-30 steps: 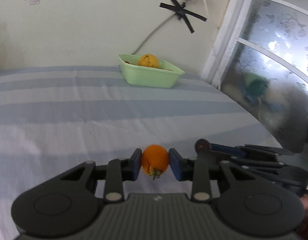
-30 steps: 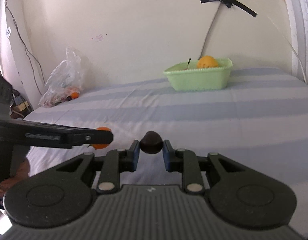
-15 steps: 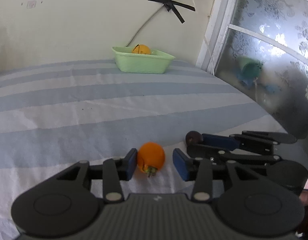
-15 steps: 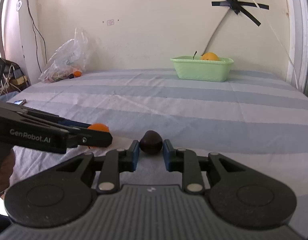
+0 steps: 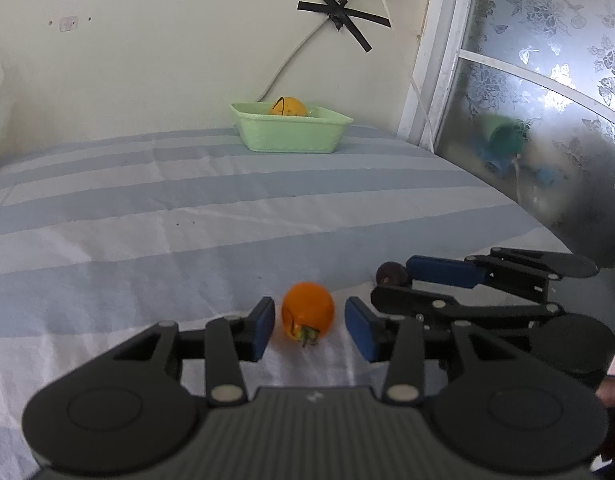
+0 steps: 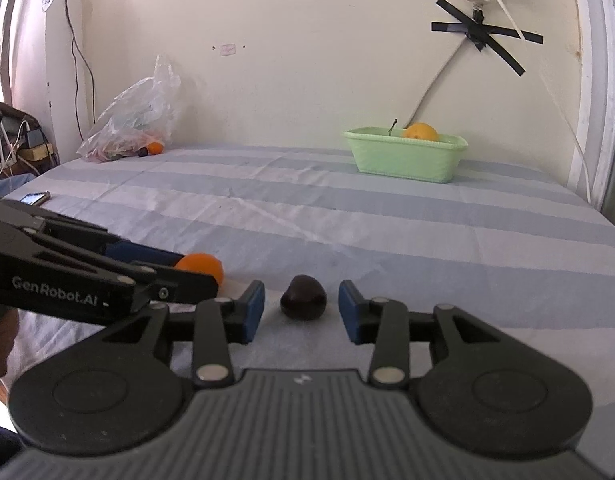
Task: Organize fruits
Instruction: 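Carry the cherry tomato and plum over the green basket with both grippers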
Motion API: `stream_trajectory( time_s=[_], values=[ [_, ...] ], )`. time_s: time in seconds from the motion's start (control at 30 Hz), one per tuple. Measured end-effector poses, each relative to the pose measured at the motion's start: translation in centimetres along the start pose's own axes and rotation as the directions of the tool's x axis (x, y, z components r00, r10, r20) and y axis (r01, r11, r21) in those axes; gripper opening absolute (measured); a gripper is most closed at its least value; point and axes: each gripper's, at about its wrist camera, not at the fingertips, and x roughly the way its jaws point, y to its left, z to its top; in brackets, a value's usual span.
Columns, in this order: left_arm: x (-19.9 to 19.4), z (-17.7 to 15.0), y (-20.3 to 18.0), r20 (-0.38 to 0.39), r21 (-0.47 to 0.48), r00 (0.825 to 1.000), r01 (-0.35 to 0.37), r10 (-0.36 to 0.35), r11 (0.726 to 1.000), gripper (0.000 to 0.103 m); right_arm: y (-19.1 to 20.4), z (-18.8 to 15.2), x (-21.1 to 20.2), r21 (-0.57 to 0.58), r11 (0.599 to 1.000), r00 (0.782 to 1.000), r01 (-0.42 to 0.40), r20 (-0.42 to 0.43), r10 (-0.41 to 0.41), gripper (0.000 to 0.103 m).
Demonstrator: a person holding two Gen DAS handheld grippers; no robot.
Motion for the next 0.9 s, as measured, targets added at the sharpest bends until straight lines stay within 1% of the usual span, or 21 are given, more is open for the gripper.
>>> stream_trajectory(
  time_s=[0.07,0.23,0.3,0.33,0.37,0.43,0.53,0.6,0.7,0.8,0.83,0.9],
  values=[
    [0.3,-0.1,0.2,-0.007,-0.011,1.0,-0.003,0.003,1.0,0.04,0.1,-0.1,0.1,-0.002,1.0,1.0,-0.002,-0.003,0.002,0.044],
    [0.4,-0.4,0.1,0.004,-0.008,1.0,-0.015,0.015,1.0,0.036,0.0,-0.2,0.3,0.003,1.0,1.0,0.001,-0.012,-0.001,0.042],
    [0.4,-0.4,-0.1,0.007,0.0,1.0,-0.028,0.028,1.0,0.035,0.1,-0.2,0.2,0.0,1.0,1.0,0.006,-0.007,-0.006,0.035],
    [0.4,-0.5,-0.2,0.007,0.003,1.0,-0.028,0.028,1.0,0.033,0.2,-0.2,0.3,-0.006,1.0,1.0,0.012,-0.009,-0.012,0.028],
    [0.4,-0.5,-0.2,0.006,0.004,1.0,-0.022,0.022,1.0,0.031,0.3,-0.2,0.2,-0.01,1.0,1.0,0.015,-0.006,-0.015,0.028],
    [0.3,-0.5,-0.3,0.005,0.01,1.0,-0.018,0.018,1.0,0.03,0.4,-0.3,0.1,-0.017,1.0,1.0,0.016,-0.004,-0.016,0.028],
    [0.4,0.2,0.4,-0.014,-0.01,1.0,0.019,-0.02,1.0,0.03,0.3,0.0,-0.2,-0.013,1.0,1.0,0.002,0.013,-0.002,0.028],
    [0.6,1.5,0.9,-0.013,-0.028,0.999,0.047,-0.048,0.998,0.03,0.1,0.6,-0.6,-0.023,1.0,0.999,0.001,0.04,0.0,0.028],
    [0.8,4.7,1.4,0.036,-0.005,0.997,0.064,-0.064,0.998,0.03,-0.6,2.4,-0.6,-0.038,0.999,0.997,0.0,0.077,0.003,0.028],
    [1.9,8.7,2.1,0.076,-0.002,0.991,0.108,-0.108,0.994,0.03,-2.6,5.1,0.3,-0.026,1.0,0.993,-0.001,0.116,0.004,0.028],
    [2.6,10.0,2.4,0.087,-0.003,0.99,0.114,-0.113,0.993,0.03,-3.5,6.0,0.8,-0.016,1.0,0.991,0.001,0.133,0.001,0.028],
    [4.6,12.8,2.9,0.11,0.011,0.989,0.094,-0.094,0.996,0.03,-5.6,8.0,2.3,0.014,1.0,0.987,0.02,0.16,-0.022,0.028]
  ],
)
